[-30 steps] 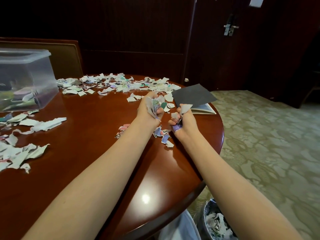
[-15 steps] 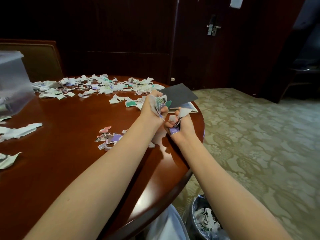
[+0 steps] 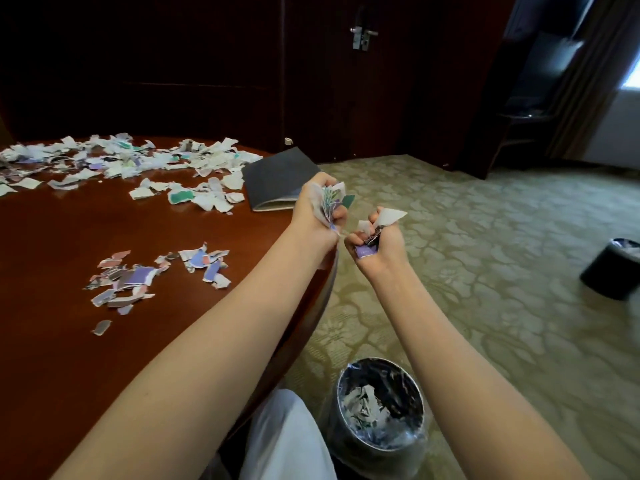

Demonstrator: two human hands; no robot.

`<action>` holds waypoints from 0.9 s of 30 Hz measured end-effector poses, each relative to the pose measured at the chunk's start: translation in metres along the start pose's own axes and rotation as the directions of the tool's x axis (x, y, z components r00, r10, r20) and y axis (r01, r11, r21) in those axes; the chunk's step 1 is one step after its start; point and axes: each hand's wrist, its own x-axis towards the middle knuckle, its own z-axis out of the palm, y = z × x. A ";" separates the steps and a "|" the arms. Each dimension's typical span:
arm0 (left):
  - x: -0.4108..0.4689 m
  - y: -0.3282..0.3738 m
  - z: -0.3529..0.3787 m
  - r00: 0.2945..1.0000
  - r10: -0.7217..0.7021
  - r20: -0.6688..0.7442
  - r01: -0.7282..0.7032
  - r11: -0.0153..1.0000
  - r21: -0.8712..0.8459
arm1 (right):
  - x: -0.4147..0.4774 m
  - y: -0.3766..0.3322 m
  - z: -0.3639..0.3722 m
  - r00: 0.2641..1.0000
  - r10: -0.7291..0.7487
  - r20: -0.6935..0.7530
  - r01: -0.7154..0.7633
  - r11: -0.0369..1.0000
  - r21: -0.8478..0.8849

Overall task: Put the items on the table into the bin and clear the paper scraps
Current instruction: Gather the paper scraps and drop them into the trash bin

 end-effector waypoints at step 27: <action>0.084 -0.198 -0.043 0.927 -0.285 -0.243 0.337 0.917 0.211 | 0.035 -0.025 -0.196 0.906 0.040 -0.420 -0.044 0.999 0.001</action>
